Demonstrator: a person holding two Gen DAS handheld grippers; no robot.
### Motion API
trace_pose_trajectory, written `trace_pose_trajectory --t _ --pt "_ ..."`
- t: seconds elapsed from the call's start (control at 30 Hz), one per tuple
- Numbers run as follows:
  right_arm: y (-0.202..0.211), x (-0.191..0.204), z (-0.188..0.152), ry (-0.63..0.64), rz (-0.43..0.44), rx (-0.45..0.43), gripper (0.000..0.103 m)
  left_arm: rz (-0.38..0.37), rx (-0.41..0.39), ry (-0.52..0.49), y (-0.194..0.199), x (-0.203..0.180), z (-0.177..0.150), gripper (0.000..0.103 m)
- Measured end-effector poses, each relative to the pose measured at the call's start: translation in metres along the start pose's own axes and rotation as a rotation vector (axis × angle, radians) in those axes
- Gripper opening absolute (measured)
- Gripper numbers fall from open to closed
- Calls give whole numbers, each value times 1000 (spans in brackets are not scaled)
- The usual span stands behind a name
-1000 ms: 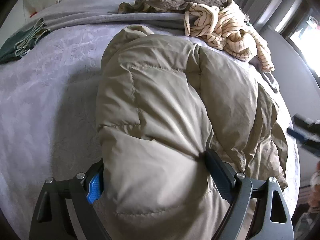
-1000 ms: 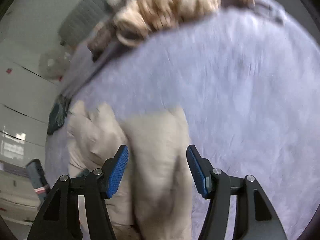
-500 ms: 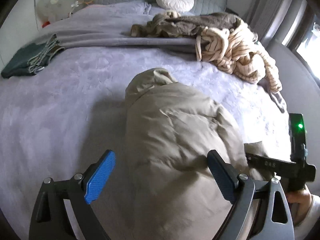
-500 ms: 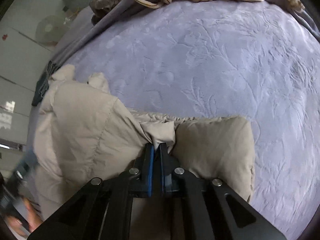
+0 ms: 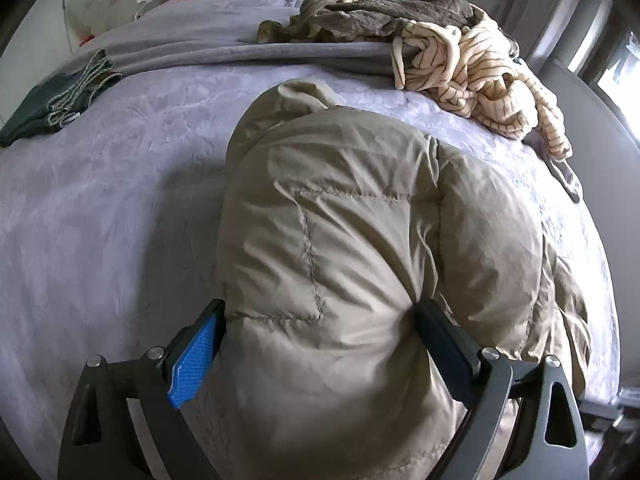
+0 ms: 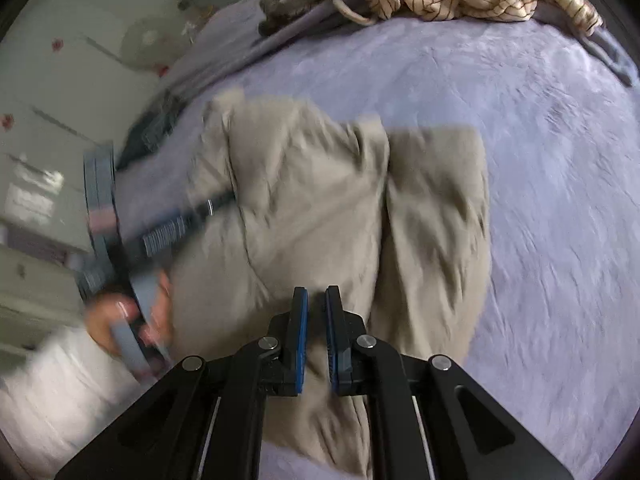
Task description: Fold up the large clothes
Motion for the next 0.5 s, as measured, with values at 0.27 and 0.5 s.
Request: trace_pose_trajectory --t 0.27,0.5 --pt "-36 -13 -14 -37 -69 45 17 63 41 27 22 -1 -5 96" --pt "-42 -23 -13 -67 -87 50 28 93 74 36 62 9 -40 96"
Point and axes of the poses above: each gripper's, at about its wrist camera, not at the fingertips, and y roughly against the way its jaws point, x to its left, z to its top, the point moved 1 cm from there along -y, roughly the way its jaws point
